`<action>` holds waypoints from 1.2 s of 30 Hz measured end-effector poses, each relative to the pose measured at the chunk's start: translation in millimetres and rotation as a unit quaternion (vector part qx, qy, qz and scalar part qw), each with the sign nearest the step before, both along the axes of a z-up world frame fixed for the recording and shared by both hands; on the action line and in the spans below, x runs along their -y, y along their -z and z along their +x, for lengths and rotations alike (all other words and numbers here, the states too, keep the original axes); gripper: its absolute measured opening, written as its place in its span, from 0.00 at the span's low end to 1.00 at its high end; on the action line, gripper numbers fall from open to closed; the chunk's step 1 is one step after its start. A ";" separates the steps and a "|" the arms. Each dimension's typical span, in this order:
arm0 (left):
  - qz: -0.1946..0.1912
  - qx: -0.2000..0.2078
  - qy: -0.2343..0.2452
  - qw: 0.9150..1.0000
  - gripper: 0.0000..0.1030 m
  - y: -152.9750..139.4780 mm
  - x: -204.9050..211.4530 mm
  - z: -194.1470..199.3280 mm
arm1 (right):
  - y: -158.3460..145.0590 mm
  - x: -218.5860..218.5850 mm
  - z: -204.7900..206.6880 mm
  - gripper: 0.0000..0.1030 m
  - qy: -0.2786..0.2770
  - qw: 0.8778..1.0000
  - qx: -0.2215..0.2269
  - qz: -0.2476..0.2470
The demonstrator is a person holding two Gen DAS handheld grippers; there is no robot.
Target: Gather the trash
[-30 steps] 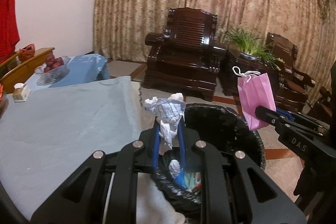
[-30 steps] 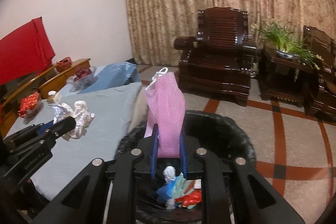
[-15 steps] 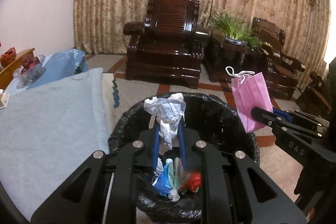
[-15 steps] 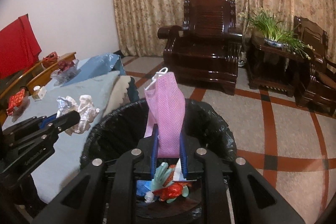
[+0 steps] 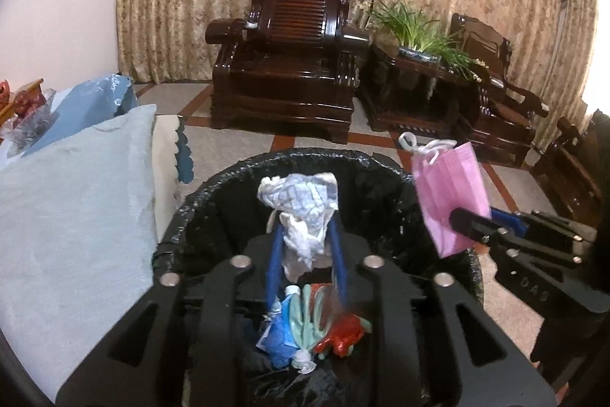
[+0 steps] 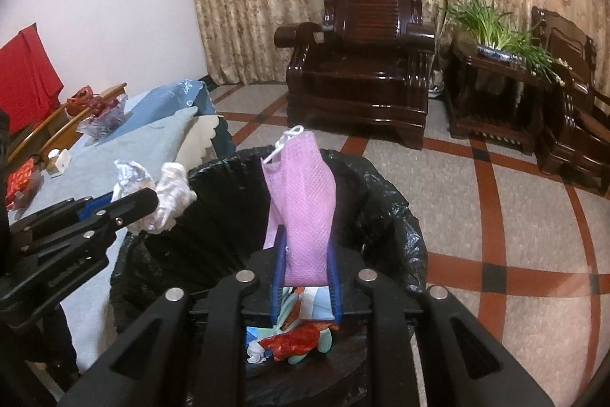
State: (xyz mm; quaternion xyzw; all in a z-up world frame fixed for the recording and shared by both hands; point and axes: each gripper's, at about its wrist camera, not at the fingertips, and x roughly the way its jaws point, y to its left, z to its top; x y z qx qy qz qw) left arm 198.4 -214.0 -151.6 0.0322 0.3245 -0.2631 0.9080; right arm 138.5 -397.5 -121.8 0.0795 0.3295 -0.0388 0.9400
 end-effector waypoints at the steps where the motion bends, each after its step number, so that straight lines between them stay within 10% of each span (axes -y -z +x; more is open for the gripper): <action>1: -0.002 -0.002 0.000 1.000 0.37 0.6 1.0 0.3 | 2.3 1.2 1.7 0.24 0.002 1.000 -0.004 -0.001; 6: -0.007 -0.007 0.003 1.000 0.59 1.8 0.0 2.5 | 8.8 3.4 5.3 0.63 0.012 1.000 -0.010 -0.006; 14: -0.003 0.009 -0.037 0.999 0.83 -12.7 -37.2 3.5 | 4.6 1.0 -1.7 0.94 0.021 1.000 -0.004 -0.004; 36: 0.006 0.039 -0.119 0.992 0.91 -86.0 -119.3 -68.7 | -82.5 -76.7 -42.1 0.94 -0.054 0.998 0.040 0.001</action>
